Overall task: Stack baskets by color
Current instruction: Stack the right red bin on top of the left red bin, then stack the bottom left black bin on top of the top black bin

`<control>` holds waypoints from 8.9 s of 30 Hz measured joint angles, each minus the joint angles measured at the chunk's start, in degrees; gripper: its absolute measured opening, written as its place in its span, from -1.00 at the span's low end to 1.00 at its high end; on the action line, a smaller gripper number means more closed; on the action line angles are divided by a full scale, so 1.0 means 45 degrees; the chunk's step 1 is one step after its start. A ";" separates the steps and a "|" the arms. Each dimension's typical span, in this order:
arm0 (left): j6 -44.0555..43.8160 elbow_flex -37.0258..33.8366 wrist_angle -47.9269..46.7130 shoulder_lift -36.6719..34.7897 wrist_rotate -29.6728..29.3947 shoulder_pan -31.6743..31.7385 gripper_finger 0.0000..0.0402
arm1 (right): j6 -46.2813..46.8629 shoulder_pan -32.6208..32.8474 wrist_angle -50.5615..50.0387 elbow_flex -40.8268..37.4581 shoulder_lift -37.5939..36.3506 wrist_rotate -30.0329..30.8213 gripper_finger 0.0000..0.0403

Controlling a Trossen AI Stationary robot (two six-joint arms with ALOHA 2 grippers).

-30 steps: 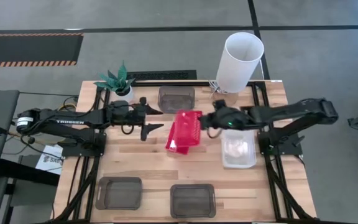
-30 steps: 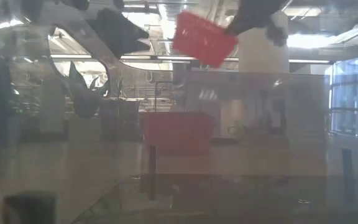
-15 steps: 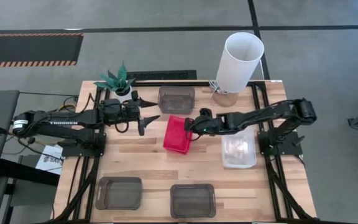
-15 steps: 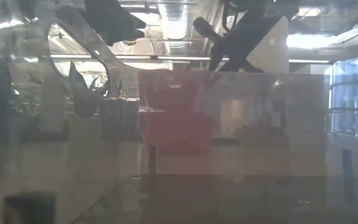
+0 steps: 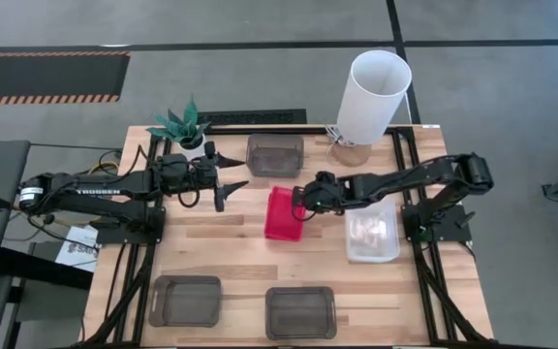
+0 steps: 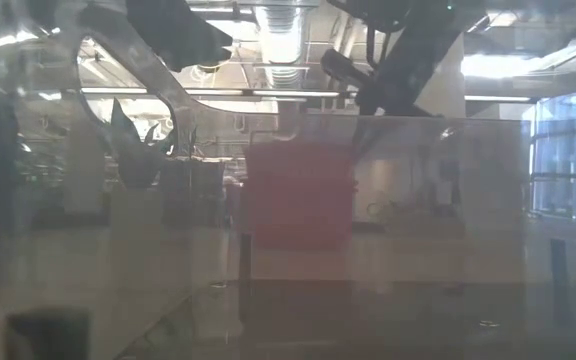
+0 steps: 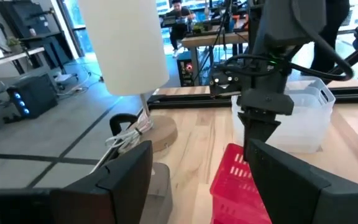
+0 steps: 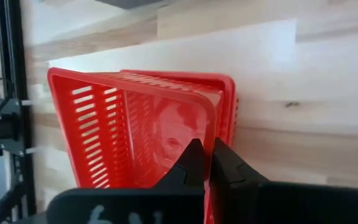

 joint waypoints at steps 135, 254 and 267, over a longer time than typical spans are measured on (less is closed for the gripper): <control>0.8938 2.1602 -1.9357 1.4095 0.3421 0.4151 -1.00 | -1.1090 0.5950 -0.1558 -0.1753 -0.3954 0.4274 -0.12; 0.7809 1.9500 -1.9564 1.6062 0.2600 0.6397 -1.00 | -1.4423 0.2793 -0.3067 -0.1758 -0.3959 0.0355 -0.17; 0.5386 1.9453 -1.8306 1.6043 0.1554 0.6197 -0.52 | -1.4775 0.2793 -0.3456 -0.1758 -0.4305 -0.0034 -0.17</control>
